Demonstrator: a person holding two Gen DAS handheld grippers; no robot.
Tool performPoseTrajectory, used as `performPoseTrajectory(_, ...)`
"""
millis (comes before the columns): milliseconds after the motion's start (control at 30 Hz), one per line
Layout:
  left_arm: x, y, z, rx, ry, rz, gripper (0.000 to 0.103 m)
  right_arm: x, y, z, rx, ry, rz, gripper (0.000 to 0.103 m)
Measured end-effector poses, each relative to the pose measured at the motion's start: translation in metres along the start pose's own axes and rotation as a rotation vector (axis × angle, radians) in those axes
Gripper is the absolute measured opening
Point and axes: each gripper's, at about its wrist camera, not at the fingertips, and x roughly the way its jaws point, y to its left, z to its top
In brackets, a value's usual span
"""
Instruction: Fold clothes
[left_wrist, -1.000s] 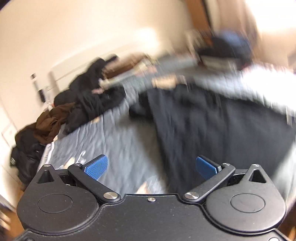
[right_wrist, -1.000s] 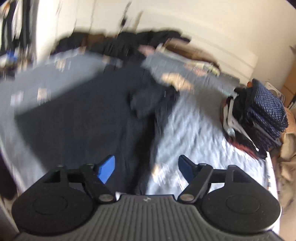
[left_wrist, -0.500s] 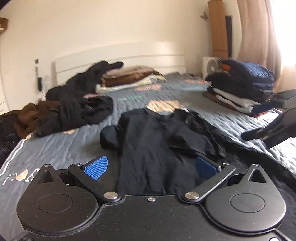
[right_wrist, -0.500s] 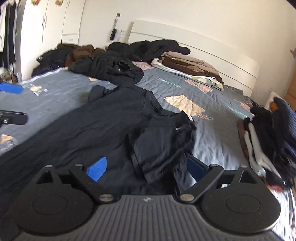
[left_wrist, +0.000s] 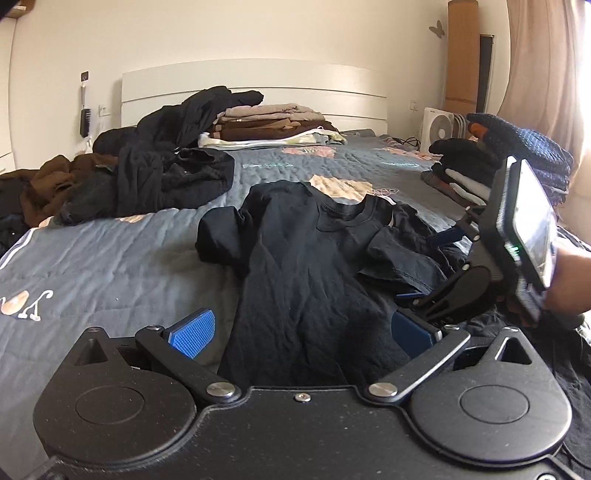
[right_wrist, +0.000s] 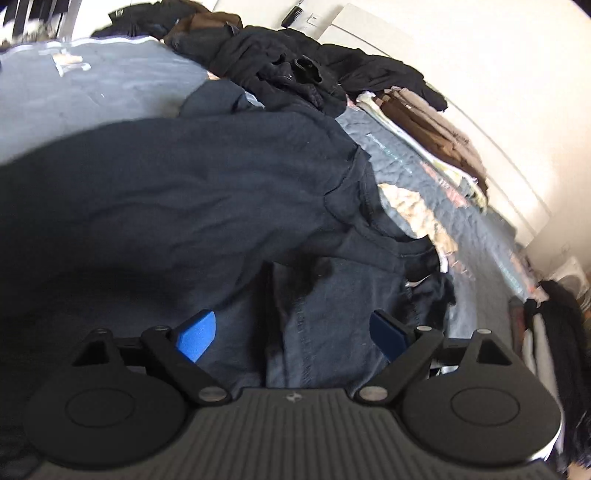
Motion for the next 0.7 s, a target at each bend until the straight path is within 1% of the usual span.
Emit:
performPoseTrajectory(67, 0.0, -0.001, 0.0, 0.005, -0.003, -0.004, 0.103, 0.007, 0.0, 0.0, -0.025, 0.006, -0.012, 0.09)
performPoseTrajectory(100, 0.0, -0.002, 0.001, 0.006, -0.002, -0.006, 0.103, 0.009, 0.002, 0.0, -0.045, 0.011, -0.015, 0.087)
performPoseTrajectory(200, 0.002, -0.002, 0.0, 0.008, 0.006, -0.006, 0.103, 0.016, 0.007, 0.0, -0.109, 0.023, -0.029, 0.084)
performPoseTrajectory(267, 0.003, -0.002, 0.0, 0.006, 0.01, -0.006, 0.103, 0.02, 0.014, -0.001, -0.164, 0.03, -0.048, 0.078)
performPoseTrajectory(333, 0.004, -0.002, 0.0, 0.004, 0.011, -0.008, 0.103, 0.024, 0.017, -0.003, -0.193, 0.046, -0.049, 0.072)
performPoseTrajectory(367, 0.004, -0.003, 0.0, 0.006, 0.012, -0.008, 0.103, 0.026, 0.018, -0.003, -0.2, 0.053, -0.042, 0.064)
performPoseTrajectory(400, 0.004, -0.004, 0.0, 0.009, 0.014, -0.009, 0.103, 0.029, 0.019, -0.004, -0.209, 0.06, -0.041, 0.052)
performPoseTrajectory(433, 0.004, -0.004, 0.0, 0.013, 0.015, -0.009, 0.103, 0.031, 0.019, -0.004, -0.218, 0.067, -0.042, 0.034)
performPoseTrajectory(467, 0.005, -0.005, 0.0, 0.016, 0.016, -0.01, 0.103, 0.032, 0.019, -0.004, -0.228, 0.074, -0.044, 0.027)
performPoseTrajectory(500, 0.005, -0.006, -0.001, 0.02, 0.019, -0.011, 0.103, 0.034, 0.019, -0.005, -0.236, 0.081, -0.045, 0.019)
performPoseTrajectory(533, 0.006, -0.006, -0.001, 0.025, 0.022, -0.013, 0.103, 0.036, 0.019, -0.006, -0.243, 0.089, -0.046, 0.015)
performPoseTrajectory(600, 0.007, -0.007, -0.002, 0.032, 0.027, -0.014, 0.103, 0.036, 0.015, -0.007, -0.236, 0.088, -0.044, 0.011)
performPoseTrajectory(667, 0.009, -0.007, -0.003, 0.038, 0.033, -0.015, 0.103, 0.029, 0.007, -0.006, -0.197, 0.074, -0.039, 0.009)
performPoseTrajectory(700, 0.009, -0.007, -0.004, 0.039, 0.035, -0.015, 0.103, 0.025, -0.001, -0.005, -0.157, 0.061, -0.036, 0.009)
